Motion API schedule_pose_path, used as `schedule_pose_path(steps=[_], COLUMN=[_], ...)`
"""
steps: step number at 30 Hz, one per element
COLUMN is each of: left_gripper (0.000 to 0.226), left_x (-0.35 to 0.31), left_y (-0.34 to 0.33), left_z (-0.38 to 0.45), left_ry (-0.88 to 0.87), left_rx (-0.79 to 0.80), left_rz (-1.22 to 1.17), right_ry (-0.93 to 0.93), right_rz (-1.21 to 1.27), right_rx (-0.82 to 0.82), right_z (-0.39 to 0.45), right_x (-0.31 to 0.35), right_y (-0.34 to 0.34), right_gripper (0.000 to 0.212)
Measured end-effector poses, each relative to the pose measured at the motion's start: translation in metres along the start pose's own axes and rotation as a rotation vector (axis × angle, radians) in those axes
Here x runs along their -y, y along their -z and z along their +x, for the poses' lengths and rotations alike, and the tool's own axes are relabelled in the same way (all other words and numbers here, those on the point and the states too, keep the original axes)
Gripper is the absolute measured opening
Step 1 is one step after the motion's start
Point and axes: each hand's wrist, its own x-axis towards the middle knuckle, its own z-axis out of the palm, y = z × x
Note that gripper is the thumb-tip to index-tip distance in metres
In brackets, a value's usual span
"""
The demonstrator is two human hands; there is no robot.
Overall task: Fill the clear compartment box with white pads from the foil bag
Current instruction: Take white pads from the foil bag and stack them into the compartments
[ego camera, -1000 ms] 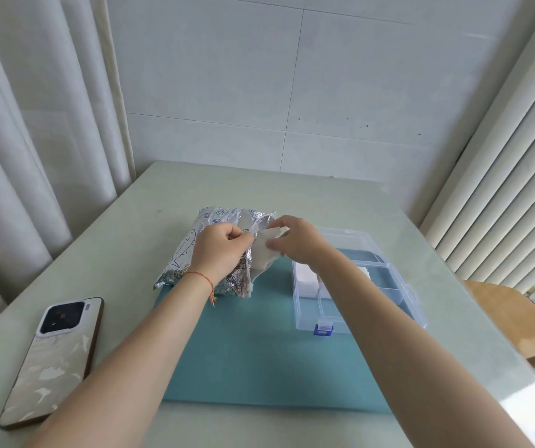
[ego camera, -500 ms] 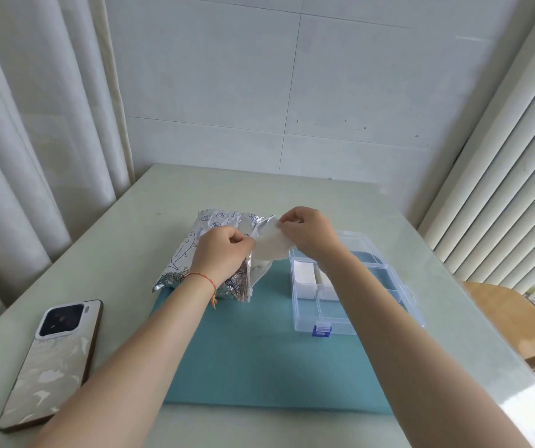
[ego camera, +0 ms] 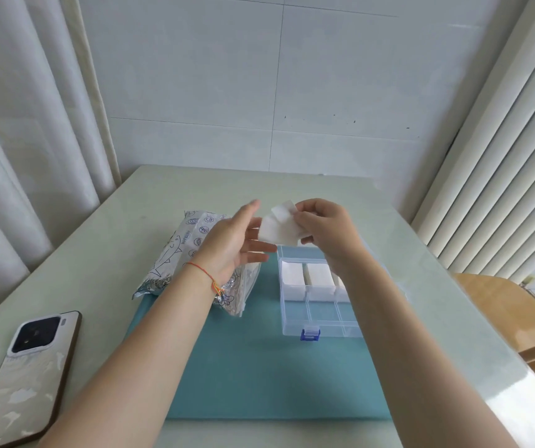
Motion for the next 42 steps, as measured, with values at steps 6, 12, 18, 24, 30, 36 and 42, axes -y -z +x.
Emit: schedule_pose_path(steps=[6, 12, 18, 24, 30, 36, 42], left_gripper=[0.008, 0.006, 0.007, 0.012, 0.015, 0.025, 0.037], left_x=[0.007, 0.014, 0.013, 0.012, 0.010, 0.003, 0.007], left_y=[-0.008, 0.000, 0.001, -0.001, 0.009, 0.010, 0.011], left_z=[0.008, 0.014, 0.015, 0.013, 0.008, 0.002, 0.005], left_ry=[-0.019, -0.047, -0.070, -0.030, 0.026, 0.052, 0.063], left_rx=[0.075, -0.043, -0.040, -0.034, 0.090, 0.220, 0.248], left_rz=[-0.071, 0.031, 0.102, 0.080, 0.121, 0.069, 0.030], right_ry=[-0.009, -0.048, -0.061, -0.017, 0.068, 0.091, 0.143], right_rz=[0.051, 0.166, 0.170, 0.119, 0.059, -0.186, -0.352], right_rx=[0.026, 0.003, 0.012, 0.048, 0.273, 0.299, 0.248], right_z=[0.003, 0.012, 0.010, 0.007, -0.002, -0.009, -0.010], right_x=[-0.007, -0.012, -0.008, -0.005, 0.005, 0.008, 0.008], right_y=[0.002, 0.006, 0.012, 0.012, 0.019, 0.010, 0.007], right_gripper=[0.010, 0.009, 0.011, 0.007, 0.009, 0.008, 0.008])
